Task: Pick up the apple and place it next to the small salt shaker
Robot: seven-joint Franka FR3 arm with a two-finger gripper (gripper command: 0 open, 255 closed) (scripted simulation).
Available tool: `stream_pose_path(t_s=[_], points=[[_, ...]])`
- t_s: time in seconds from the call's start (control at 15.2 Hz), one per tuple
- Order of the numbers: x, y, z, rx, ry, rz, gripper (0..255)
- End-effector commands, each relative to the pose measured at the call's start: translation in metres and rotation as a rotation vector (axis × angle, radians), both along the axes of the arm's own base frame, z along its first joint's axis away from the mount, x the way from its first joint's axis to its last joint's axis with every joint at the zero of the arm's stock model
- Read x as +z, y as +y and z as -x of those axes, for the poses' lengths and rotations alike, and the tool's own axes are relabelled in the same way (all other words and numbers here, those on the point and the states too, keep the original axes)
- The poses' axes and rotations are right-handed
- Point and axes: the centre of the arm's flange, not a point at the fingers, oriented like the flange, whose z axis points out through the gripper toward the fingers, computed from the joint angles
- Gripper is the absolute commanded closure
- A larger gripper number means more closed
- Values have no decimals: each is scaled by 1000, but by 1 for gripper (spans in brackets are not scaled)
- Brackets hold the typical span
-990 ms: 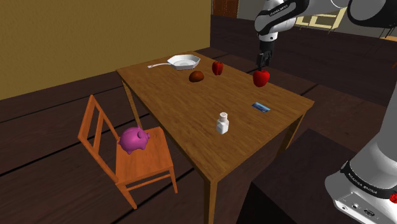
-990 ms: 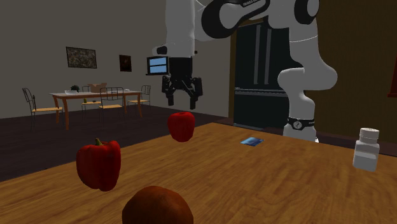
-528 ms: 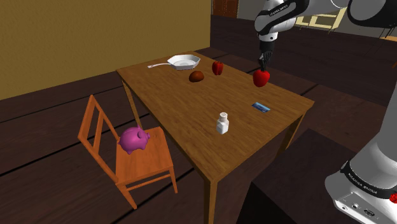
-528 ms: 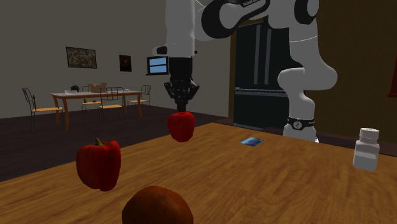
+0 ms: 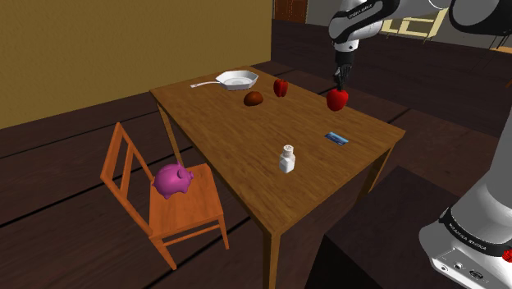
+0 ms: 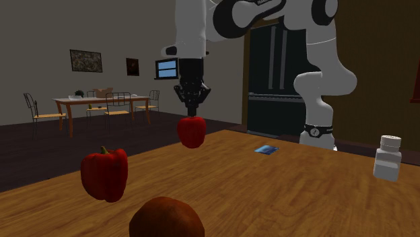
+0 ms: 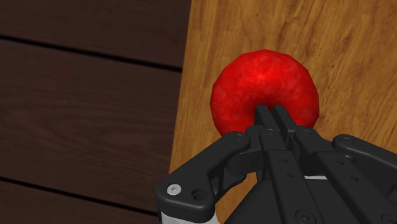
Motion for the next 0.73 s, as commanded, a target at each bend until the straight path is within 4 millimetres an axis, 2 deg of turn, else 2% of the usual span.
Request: stream_pose_path(t_s=[0.0, 0.66], points=[[9, 0, 0, 0, 0, 0, 255], [62, 0, 0, 0, 0, 0, 255]])
